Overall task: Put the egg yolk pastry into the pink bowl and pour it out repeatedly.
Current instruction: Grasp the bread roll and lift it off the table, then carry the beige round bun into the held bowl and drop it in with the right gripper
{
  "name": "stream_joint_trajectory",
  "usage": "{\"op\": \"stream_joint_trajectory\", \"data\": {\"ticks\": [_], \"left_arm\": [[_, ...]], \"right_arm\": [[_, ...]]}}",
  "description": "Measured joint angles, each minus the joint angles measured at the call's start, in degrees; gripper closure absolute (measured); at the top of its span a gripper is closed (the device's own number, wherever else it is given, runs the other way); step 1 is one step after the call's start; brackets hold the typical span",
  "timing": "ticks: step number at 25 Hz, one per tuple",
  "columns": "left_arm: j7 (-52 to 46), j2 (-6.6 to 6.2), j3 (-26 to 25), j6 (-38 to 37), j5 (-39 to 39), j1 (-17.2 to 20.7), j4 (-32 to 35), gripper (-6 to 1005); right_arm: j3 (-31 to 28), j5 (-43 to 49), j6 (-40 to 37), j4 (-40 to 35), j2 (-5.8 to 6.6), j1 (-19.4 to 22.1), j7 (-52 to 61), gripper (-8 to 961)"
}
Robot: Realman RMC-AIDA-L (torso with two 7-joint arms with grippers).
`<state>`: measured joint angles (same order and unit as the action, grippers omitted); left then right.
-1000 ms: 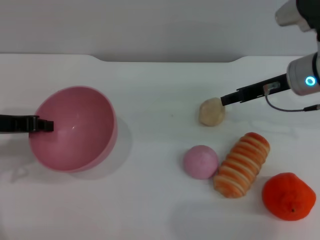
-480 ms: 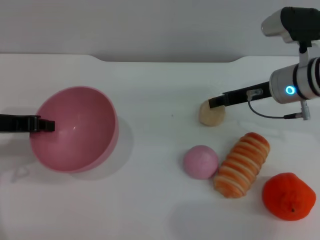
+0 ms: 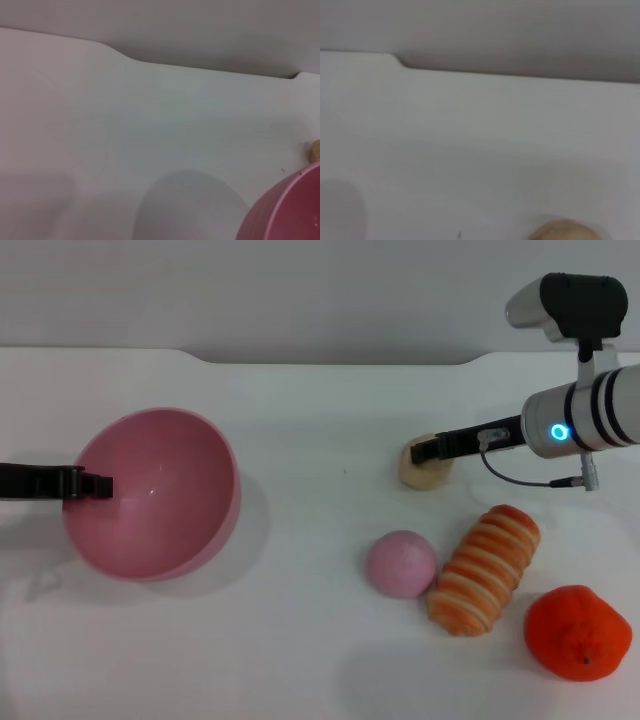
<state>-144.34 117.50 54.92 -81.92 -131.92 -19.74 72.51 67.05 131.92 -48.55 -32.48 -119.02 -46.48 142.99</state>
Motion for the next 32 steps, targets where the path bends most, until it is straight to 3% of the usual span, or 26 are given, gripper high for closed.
{"op": "stream_joint_trajectory", "data": {"ticks": [7, 12, 15, 22, 32], "left_arm": [[0.0, 0.01, 0.0, 0.0, 0.0, 0.0, 0.0, 998], [0.0, 0.01, 0.0, 0.0, 0.0, 0.0, 0.0, 999], [0.0, 0.01, 0.1, 0.0, 0.0, -0.3, 0.0, 999], [-0.4, 0.12, 2.1, 0.2, 0.0, -1.2, -0.4, 999], [-1.3, 0.28, 9.8, 2.8, -0.1, -5.7, -5.6, 999]], "right_arm": [[0.8, -1.0, 2.3, 0.2, -0.12, 1.1, -3.7, 499], [0.6, -8.6, 1.7, -0.3, 0.21, 3.0, -12.2, 499], [0.3, -13.0, 0.1, -2.3, 0.37, 4.8, -16.0, 588], [0.3, -14.9, -5.9, -12.8, 0.29, 7.8, -18.0, 719], [3.7, -32.0, -22.7, -26.2, 0.09, 7.4, -33.6, 788]]}}
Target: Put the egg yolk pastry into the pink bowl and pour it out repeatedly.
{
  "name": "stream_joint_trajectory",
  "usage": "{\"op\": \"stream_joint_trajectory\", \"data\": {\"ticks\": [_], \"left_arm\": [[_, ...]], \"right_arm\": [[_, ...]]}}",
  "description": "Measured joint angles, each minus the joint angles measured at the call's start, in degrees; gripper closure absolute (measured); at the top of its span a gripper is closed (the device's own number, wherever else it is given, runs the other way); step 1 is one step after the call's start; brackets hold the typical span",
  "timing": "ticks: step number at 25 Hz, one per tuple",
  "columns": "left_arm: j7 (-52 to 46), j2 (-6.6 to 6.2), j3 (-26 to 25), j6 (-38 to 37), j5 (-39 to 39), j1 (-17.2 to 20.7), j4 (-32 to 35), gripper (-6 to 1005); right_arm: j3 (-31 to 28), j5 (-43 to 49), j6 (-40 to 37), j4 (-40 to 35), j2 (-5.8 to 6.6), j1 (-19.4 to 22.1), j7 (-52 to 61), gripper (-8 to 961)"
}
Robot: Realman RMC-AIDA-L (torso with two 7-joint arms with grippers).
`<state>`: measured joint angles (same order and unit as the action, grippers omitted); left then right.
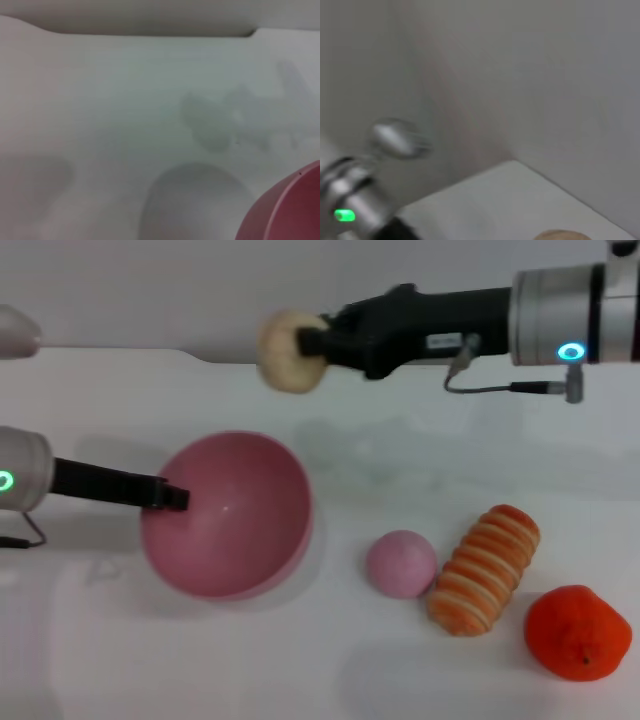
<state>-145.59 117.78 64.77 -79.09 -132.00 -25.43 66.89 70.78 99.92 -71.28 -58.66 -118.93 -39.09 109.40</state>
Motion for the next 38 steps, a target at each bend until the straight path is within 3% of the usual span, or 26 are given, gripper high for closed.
{"op": "stream_joint_trajectory", "data": {"ticks": [9, 14, 20, 23, 29, 38], "left_arm": [[-1.7, 0.17, 3.0, 1.3, -0.6, -3.6, -2.2, 998], [-2.3, 0.17, 3.0, 1.5, -0.6, -3.9, -2.1, 998], [-2.3, 0.1, 2.6, 1.6, -0.5, -4.0, -2.2, 998], [-2.3, 0.09, 2.4, 1.6, -0.5, -4.0, -2.2, 998], [-1.6, 0.1, 2.8, 4.6, -0.3, -2.6, -1.8, 998], [4.6, 0.25, 10.6, 17.2, 8.3, 5.4, 3.9, 998]], "right_arm": [[12.7, 5.2, -0.4, -0.4, 0.03, -3.5, 0.0, 823], [14.6, 5.7, 0.2, -0.2, -0.02, -3.4, 0.2, 838], [13.8, 5.8, 0.5, -0.5, -0.06, -3.1, 0.0, 709], [13.3, 5.8, 0.8, -0.6, -0.08, -3.0, -0.1, 508], [8.6, 3.4, 7.0, -1.3, -0.24, 0.3, -0.3, 476], [-3.6, -9.9, 14.8, 6.9, 0.15, 7.3, -6.9, 476]]}}
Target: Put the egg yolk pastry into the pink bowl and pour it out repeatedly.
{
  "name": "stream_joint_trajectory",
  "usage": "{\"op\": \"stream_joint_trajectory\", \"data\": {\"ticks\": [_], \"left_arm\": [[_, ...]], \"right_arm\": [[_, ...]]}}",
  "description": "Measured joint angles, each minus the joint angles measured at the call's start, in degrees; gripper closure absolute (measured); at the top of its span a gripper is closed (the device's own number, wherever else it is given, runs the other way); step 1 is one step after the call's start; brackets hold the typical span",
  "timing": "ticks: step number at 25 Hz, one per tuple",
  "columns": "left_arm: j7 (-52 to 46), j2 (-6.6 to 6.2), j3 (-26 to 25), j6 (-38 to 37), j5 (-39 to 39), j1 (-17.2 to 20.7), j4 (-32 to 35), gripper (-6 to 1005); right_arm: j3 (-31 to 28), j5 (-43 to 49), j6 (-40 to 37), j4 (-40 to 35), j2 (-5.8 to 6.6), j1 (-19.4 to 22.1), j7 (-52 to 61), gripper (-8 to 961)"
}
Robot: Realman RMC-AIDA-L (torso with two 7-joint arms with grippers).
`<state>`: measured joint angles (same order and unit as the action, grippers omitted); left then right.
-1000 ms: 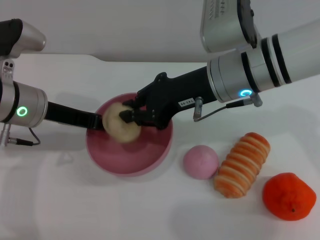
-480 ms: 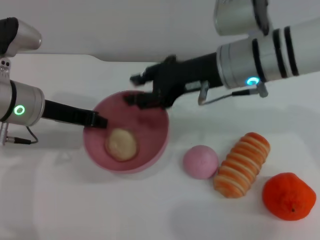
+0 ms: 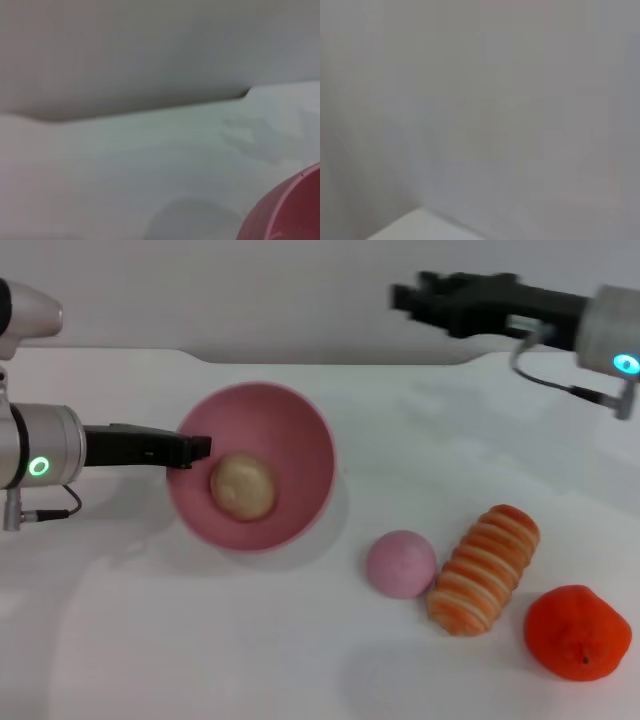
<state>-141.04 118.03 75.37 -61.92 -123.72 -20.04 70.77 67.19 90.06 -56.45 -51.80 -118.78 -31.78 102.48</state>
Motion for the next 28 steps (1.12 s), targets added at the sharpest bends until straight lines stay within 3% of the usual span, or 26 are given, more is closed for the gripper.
{"op": "stream_joint_trajectory", "data": {"ticks": [8, 17, 21, 28], "left_arm": [[2.5, 0.0, 3.2, 4.5, 1.9, 2.7, 0.8, 999], [5.5, -0.04, 5.5, 9.2, 1.9, 3.6, 2.1, 999], [9.5, -0.08, 12.2, 18.9, 1.6, 6.6, 5.3, 999], [17.5, -0.16, 25.1, 44.0, 1.6, 11.9, 8.4, 999]], "right_arm": [[-8.0, -2.8, 0.3, 9.2, 0.09, 2.1, -6.7, 475], [-8.8, -2.9, 1.1, 14.6, 0.1, 2.9, -8.2, 475], [-9.9, -5.4, 1.3, 18.0, -0.06, 4.8, -12.5, 475], [-10.1, -13.9, 0.3, 22.4, 0.0, 9.8, -18.3, 475]]}}
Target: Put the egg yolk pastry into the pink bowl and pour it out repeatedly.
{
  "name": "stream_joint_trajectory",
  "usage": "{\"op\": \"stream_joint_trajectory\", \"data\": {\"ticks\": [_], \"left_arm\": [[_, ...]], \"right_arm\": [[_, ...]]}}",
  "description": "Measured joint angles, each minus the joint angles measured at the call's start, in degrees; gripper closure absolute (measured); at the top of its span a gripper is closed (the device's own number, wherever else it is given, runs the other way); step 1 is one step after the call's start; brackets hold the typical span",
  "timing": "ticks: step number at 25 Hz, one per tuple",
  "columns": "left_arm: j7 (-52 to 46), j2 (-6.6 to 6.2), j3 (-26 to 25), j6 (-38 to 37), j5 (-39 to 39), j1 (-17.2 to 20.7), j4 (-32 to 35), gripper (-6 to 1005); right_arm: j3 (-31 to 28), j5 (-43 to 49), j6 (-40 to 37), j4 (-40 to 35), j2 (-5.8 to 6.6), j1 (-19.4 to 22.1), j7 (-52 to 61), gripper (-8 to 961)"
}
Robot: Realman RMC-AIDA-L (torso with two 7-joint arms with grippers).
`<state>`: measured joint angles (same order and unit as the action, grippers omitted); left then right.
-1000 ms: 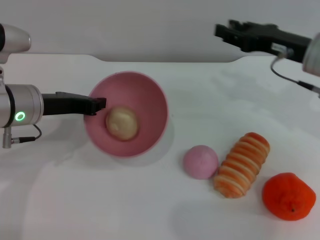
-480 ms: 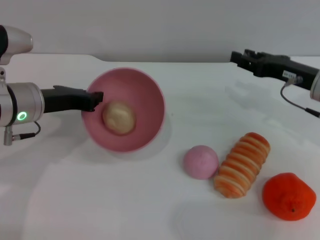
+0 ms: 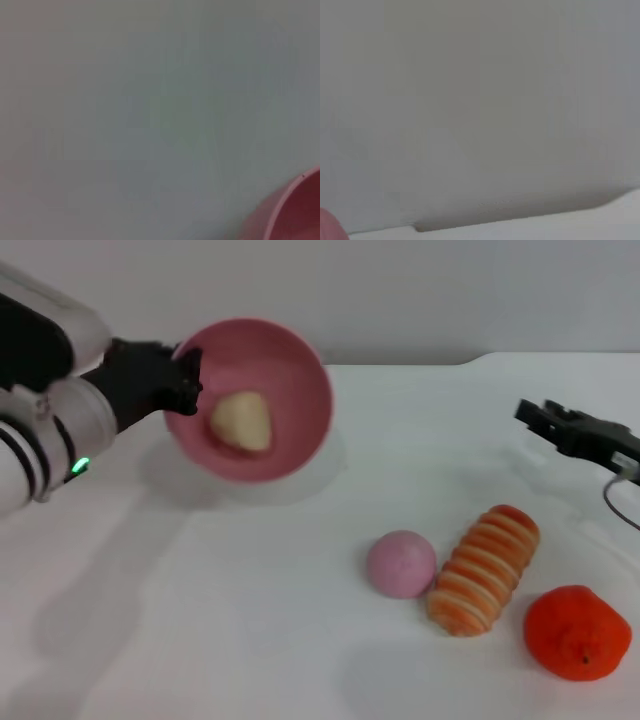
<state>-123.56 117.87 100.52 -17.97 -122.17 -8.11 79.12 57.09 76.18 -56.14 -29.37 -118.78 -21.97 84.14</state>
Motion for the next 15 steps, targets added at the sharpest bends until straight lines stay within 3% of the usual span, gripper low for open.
{"op": "stream_joint_trajectory", "data": {"ticks": [3, 8, 12, 15], "left_arm": [[7.0, 0.08, 8.9, 16.1, 0.0, 1.8, -1.0, 999], [17.3, 0.18, 23.1, 40.0, 0.0, 1.7, -6.7, 999], [27.3, 0.74, 36.0, 61.6, 0.0, -2.3, -16.9, 999], [29.0, 1.08, 44.2, 75.4, 0.0, -6.2, -24.4, 999]], "right_arm": [[-0.7, -0.7, -1.4, 0.2, -0.05, 1.5, -0.2, 475], [-2.4, -0.8, -3.3, 0.9, -0.07, 2.6, -0.3, 475], [-2.7, -0.9, -3.8, 1.3, -0.21, 2.9, -0.3, 475], [-2.7, -0.9, -3.9, 1.7, -0.23, 2.9, -0.3, 474]]}}
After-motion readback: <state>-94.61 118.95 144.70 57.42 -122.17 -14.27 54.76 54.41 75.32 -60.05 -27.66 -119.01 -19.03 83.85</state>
